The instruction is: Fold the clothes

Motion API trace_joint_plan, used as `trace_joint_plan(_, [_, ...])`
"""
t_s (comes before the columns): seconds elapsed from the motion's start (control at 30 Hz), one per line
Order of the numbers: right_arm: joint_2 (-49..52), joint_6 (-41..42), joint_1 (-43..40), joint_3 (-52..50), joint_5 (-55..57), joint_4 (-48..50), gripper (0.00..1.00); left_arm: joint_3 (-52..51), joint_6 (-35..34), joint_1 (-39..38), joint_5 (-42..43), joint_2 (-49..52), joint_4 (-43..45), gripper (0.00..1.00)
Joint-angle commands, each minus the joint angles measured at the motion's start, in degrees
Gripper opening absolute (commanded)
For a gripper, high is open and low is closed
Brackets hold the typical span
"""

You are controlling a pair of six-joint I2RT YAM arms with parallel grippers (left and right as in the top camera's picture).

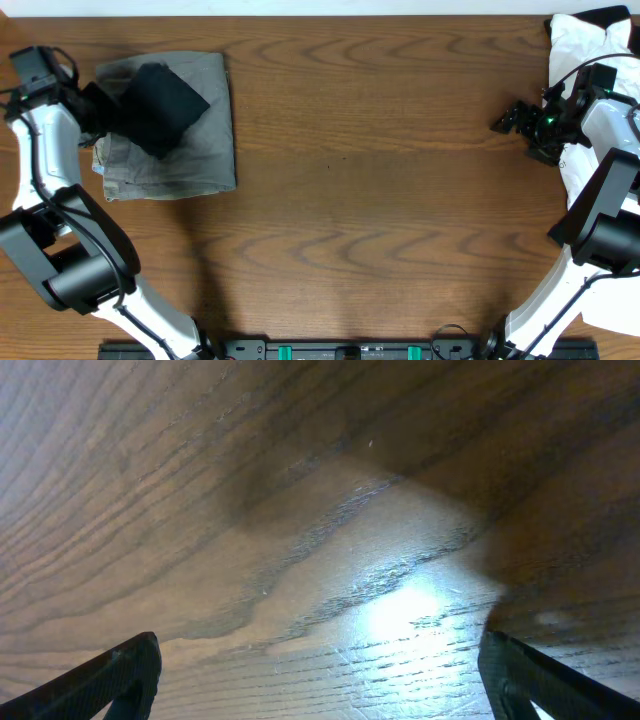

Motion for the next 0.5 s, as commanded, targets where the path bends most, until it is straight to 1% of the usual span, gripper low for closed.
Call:
trace_joint_plan(0.0, [0.0,-0.2,-0.1,0.7,0.0,-0.1,0.99,-2.2,1.6,0.4,-0.6,4.3,0.1,0.06])
trace_joint_plan(0.07, [0.0,-0.2,-0.1,0.7,0.0,-0.1,0.99,-2.4,2.1,0.5,-1.1,7.0,0.6,0.06])
trace_joint_plan(0.23, [0.0,-0.2,-0.1,0.7,0.0,-0.1,0.99,-2.4,7.1,0.5,-2.5,10.5,3.3,0.06])
trace_joint_plan(0.33, [0.0,-0.2,-0.1,0.7,0.0,-0.1,0.99,-1.9,7.0,0.8,-6.2,8.7,3.5,0.06])
trace_joint_plan(0.43, [0.0,-0.2,-0.1,0.7,0.0,-0.1,0.99,-1.0,7.0,0.8,-10.7,4.3,3.5,0.06])
trace_joint_plan(0.47, [0.0,-0.2,-0.1,0.7,0.0,-0.1,0.99,-0.9,7.0,0.8,-10.9,2.6,3.5,0.06])
